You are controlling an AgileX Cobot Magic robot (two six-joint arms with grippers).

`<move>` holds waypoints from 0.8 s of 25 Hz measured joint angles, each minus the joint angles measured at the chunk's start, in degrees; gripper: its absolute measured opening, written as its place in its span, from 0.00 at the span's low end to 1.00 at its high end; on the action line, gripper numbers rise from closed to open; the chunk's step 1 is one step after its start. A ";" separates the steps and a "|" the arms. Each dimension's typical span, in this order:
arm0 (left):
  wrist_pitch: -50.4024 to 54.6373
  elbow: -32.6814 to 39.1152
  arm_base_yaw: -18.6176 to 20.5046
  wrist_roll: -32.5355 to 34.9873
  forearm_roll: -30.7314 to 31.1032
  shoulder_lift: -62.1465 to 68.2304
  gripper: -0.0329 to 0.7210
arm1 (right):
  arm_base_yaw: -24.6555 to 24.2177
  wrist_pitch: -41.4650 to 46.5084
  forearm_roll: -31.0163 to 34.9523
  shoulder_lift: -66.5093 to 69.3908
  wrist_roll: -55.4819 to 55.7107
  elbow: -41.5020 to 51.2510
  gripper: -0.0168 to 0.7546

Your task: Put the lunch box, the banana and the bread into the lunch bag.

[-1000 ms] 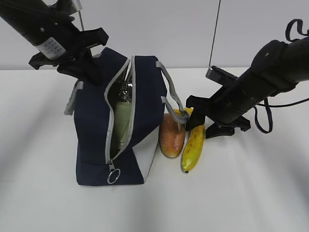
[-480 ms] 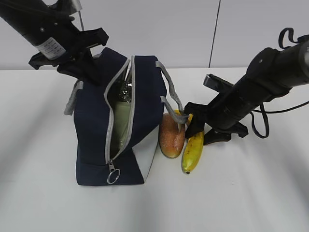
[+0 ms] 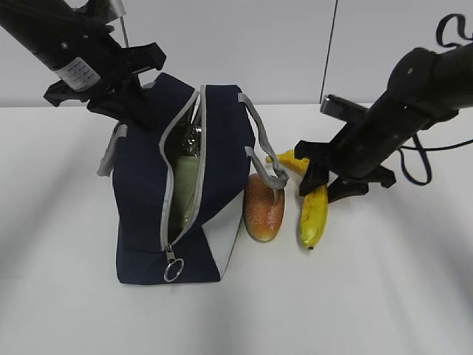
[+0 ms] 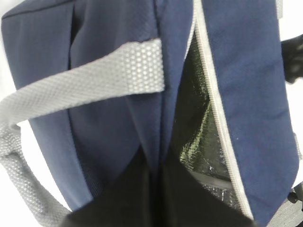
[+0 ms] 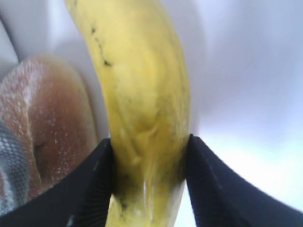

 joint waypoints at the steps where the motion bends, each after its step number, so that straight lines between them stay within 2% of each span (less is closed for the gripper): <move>1: 0.00 0.00 0.00 0.00 0.00 0.00 0.04 | -0.85 0.25 -1.94 -0.92 1.06 -0.48 0.46; 4: 0.00 0.00 0.00 0.00 0.00 0.00 0.04 | -3.84 1.12 -5.88 -4.80 3.10 -1.82 0.46; 9: 0.17 0.00 0.00 0.00 0.00 0.00 0.04 | -6.42 3.47 -5.95 -10.87 3.67 -4.72 0.46; 12: 0.17 0.00 0.00 0.00 0.05 0.00 0.04 | -5.36 5.58 2.98 -13.69 -1.07 -6.43 0.46; 15: 0.17 0.00 0.00 0.00 0.05 0.00 0.04 | -3.37 7.83 18.30 -14.64 -8.85 -7.10 0.46; 17: 0.17 0.00 0.00 0.00 0.05 0.00 0.04 | -1.59 8.69 25.65 -14.64 -11.93 -7.10 0.46; 20: 0.17 0.00 0.00 0.00 0.05 0.00 0.04 | 1.44 8.67 31.73 -14.52 -13.35 -7.10 0.46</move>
